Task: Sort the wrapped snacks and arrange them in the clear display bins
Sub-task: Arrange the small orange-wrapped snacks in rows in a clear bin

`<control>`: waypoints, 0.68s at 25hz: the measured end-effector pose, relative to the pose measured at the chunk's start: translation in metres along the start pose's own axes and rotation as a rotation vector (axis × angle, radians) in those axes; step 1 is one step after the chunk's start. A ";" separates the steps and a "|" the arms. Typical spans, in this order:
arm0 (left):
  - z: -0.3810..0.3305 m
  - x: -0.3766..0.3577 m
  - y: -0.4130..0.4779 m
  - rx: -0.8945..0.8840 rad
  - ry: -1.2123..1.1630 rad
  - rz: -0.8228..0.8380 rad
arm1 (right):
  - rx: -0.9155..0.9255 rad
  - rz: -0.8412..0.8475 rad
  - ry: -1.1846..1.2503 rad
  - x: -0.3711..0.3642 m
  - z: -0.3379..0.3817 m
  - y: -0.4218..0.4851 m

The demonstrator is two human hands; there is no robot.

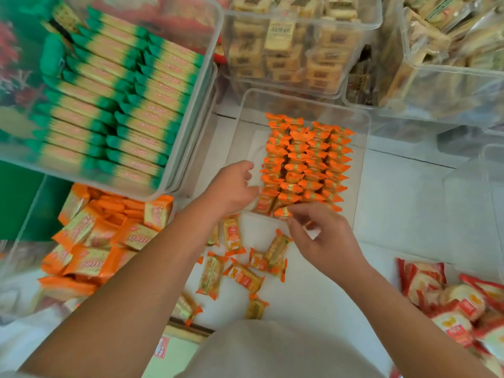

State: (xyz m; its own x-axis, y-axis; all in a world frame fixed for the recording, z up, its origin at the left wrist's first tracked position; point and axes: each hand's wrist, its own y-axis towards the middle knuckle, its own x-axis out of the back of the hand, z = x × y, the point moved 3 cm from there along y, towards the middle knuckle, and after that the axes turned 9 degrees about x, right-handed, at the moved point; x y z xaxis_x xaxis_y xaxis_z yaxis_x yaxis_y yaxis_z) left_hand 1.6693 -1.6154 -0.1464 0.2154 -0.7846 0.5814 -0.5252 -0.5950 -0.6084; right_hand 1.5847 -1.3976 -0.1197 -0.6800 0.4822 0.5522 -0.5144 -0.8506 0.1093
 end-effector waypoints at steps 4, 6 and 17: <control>0.043 0.011 -0.094 -0.113 -0.258 -0.327 | -0.044 0.278 -0.220 -0.061 -0.023 -0.064; 0.087 -0.009 -0.138 -0.023 -0.252 -0.402 | 0.011 0.414 -0.359 -0.091 -0.042 -0.080; 0.242 -0.110 -0.179 0.464 0.120 -0.277 | -0.098 0.395 -0.403 -0.085 -0.075 -0.122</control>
State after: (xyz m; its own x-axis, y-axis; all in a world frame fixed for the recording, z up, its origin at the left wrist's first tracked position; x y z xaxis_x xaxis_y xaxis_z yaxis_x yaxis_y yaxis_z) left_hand 1.9391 -1.4644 -0.2324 0.1842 -0.5782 0.7949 -0.0384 -0.8123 -0.5820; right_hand 1.6665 -1.3189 -0.2420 -0.5877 -0.0024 0.8091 -0.3208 -0.9173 -0.2358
